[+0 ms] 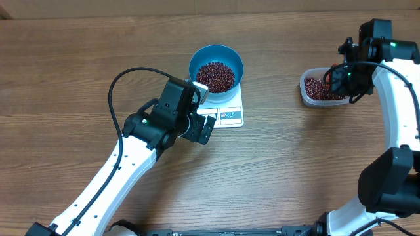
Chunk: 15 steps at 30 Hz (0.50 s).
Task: Scoop item into bowl and weigh 150g on scale
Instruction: 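Lower the red scoop into the bean tub and scoop beans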
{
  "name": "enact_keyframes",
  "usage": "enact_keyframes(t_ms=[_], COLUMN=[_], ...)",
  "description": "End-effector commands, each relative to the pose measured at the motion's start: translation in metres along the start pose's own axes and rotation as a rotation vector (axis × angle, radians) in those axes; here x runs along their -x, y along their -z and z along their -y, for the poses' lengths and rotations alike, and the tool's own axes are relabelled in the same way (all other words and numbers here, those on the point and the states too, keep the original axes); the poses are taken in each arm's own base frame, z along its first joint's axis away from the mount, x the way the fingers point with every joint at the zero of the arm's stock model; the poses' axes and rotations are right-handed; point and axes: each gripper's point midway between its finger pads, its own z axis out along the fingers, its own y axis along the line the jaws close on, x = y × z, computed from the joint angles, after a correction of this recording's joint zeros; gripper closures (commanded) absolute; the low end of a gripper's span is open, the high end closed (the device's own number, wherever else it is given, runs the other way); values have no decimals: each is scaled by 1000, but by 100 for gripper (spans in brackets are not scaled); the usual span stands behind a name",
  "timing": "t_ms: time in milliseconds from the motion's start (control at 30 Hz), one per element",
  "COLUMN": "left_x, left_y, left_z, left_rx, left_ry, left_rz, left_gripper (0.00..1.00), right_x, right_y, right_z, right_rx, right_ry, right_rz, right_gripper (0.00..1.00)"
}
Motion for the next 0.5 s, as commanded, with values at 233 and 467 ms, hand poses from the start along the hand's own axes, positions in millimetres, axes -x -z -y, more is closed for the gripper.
enact_keyframes(t_ms=[233,467], left_x=[-2,-2], left_y=[-1,-1], left_z=[2,2], left_rx=[0,0], left_ry=[-29,-29], left_rz=[-4,-4], left_gripper=[1,0], right_x=[-5,-10], right_y=[-41,-74], right_z=[15,21], right_rx=[-13,-1], right_ry=[74,69], right_rz=[-124,-201], right_gripper=[97,97])
